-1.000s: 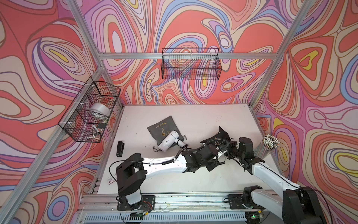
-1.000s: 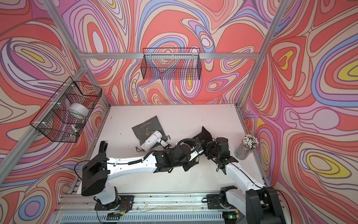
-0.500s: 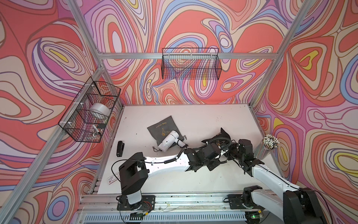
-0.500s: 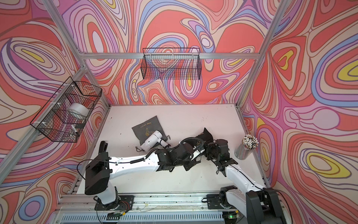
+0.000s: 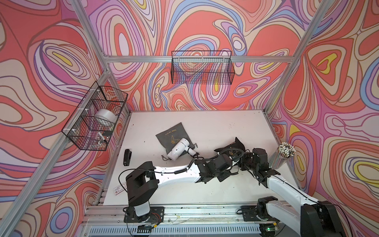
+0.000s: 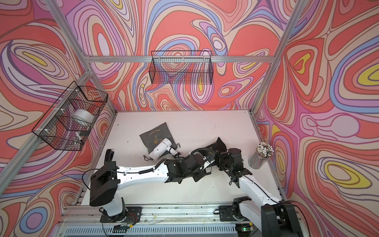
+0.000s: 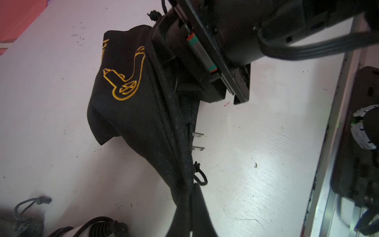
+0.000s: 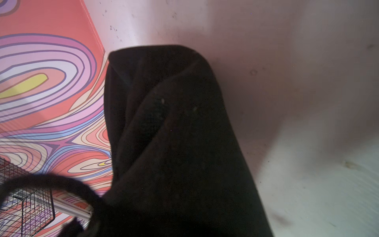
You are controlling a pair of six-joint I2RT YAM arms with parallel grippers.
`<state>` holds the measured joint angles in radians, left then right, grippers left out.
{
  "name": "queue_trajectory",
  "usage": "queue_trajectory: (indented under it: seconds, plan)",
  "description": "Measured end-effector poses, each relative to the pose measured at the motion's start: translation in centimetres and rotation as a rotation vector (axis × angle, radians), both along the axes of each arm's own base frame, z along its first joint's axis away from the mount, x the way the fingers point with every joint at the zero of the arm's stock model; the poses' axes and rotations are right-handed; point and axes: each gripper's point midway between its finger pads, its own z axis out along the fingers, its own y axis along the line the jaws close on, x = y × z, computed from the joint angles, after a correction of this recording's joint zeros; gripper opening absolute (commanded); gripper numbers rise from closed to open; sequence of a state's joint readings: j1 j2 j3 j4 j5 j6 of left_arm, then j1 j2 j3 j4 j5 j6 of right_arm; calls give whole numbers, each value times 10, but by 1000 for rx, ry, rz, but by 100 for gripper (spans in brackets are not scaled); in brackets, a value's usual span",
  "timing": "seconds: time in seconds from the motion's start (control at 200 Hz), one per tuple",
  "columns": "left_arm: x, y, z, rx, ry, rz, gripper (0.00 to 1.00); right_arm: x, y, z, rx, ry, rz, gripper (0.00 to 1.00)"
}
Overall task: Pack away hair dryers
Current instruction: Place the hair dryer in the drawstring bag.
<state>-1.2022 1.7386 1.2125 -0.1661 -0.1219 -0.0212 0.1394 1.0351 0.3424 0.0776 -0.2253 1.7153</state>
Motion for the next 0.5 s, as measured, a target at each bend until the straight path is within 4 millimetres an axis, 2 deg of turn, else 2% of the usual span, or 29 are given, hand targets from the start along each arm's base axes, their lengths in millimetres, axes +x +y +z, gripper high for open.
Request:
queue_trajectory:
  seconds: [0.2, 0.501]
  plan:
    - [-11, -5, 0, 41, -77, -48, 0, 1, 5, -2, 26, 10, 11, 0]
    - [-6, 1, -2, 102, -161, -44, 0, 0, 6, 0, 64, 19, -11, 0]
